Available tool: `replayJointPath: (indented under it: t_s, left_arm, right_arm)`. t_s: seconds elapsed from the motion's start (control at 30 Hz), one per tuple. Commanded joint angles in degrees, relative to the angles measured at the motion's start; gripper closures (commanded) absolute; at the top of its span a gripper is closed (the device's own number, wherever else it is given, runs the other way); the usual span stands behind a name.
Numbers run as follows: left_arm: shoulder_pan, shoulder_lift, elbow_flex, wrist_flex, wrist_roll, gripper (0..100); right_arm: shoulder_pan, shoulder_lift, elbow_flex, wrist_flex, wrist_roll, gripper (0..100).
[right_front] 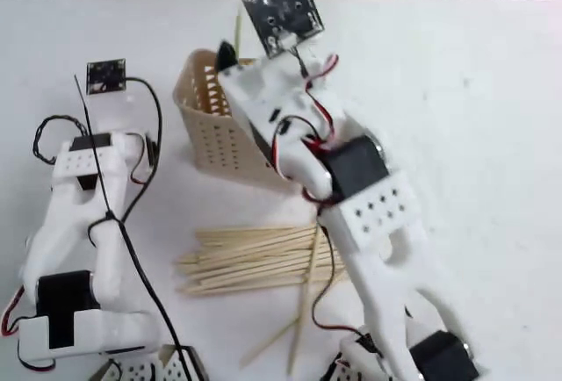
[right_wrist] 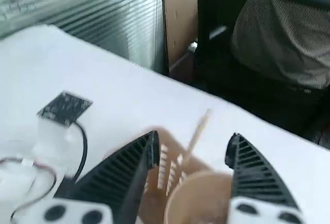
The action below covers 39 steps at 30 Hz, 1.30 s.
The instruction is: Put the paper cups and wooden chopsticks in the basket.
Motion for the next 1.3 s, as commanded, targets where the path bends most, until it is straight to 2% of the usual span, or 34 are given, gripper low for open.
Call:
replayJointPath:
  t_s: [0.0, 0.2, 0.33, 0.6, 0.87, 1.27]
  left_arm:
    - [0.4, -0.3, 0.0, -0.9, 0.4, 87]
    - [0.4, -0.3, 0.0, -0.9, 0.4, 87]
    - [0.4, -0.3, 0.0, -0.9, 0.4, 87]
    - [0.3, -0.3, 0.0, -0.9, 0.4, 87]
    - [0.3, -0.3, 0.0, -0.9, 0.4, 87]
    - [0.3, -0.3, 0.0, -1.7, 0.4, 87]
  right_arm:
    - [0.0, -6.6, -0.4, 11.4, 0.0, 77.6]
    - [-0.3, -16.2, -0.3, 34.7, -0.4, 77.6]
    - [0.0, -18.7, 6.5, 40.1, -0.2, 77.6]
    - [6.5, -18.9, 32.5, 25.6, 0.1, 77.6]
    - [3.2, -18.5, 56.3, 5.4, -0.4, 77.6]
    - [3.0, -18.4, 65.6, 0.7, -0.4, 78.3]
